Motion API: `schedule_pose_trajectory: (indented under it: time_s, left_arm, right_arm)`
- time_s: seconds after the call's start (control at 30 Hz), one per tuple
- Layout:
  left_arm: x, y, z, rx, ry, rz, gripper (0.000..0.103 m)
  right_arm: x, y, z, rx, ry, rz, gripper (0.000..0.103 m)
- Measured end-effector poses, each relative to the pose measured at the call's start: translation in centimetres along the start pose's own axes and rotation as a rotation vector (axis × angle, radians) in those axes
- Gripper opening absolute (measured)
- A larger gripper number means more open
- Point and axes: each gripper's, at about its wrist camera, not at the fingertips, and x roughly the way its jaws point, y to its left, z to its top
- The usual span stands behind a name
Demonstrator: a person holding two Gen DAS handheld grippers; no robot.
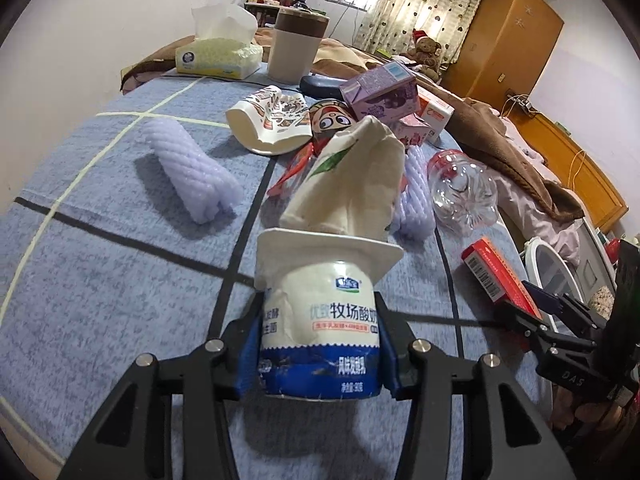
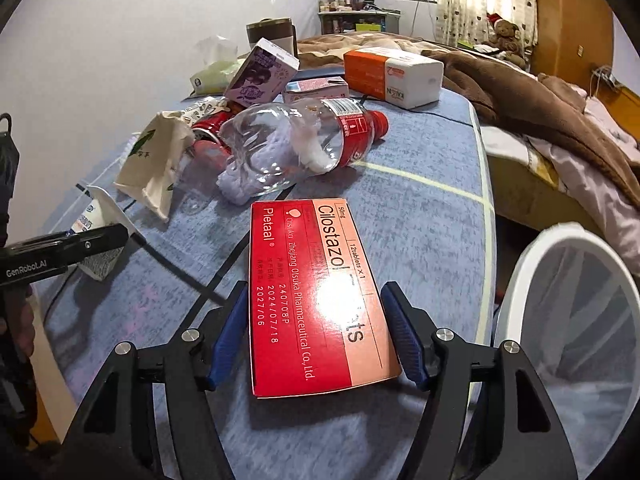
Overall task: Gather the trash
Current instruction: 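Carry both items over the white bin and open both tools to drop them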
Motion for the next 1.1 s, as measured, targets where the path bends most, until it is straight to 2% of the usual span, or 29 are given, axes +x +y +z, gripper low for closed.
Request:
schedule_pose_trajectory:
  time_s: [0.3, 0.47, 0.6, 0.83, 1.1]
  left_arm:
    - [-2.1, -1.5, -0.6, 0.046, -0.036, -0.019, 0.051]
    - [-3.1, -3.6, -0.4, 0.084, -0.066, -0.046, 0.051]
    - [-3.5, -5.8, 0.0, 0.131, -0.081, -0.081, 0.051]
    - [-3.2, -11.4, 1.0, 0.220, -0.092, -0.199, 0.051]
    - [-1.5, -19.3, 0.7, 0.345, -0.058, -0.309, 0.051]
  right_arm:
    - [-2.9, -0.6, -1.0, 0.078, -0.079, 0.011, 0.067]
    - [-4.8, -1.6, -1.3, 0.112, -0.120, -0.017, 0.067]
    - [-6.4, -3.0, -1.8, 0.153, -0.146, -0.058, 0.067]
    - [-9.9, -6.7, -3.3, 0.229, -0.188, -0.179, 0.067]
    - [-11.6, -11.3, -4.9, 0.325, -0.174, -0.318, 0.067]
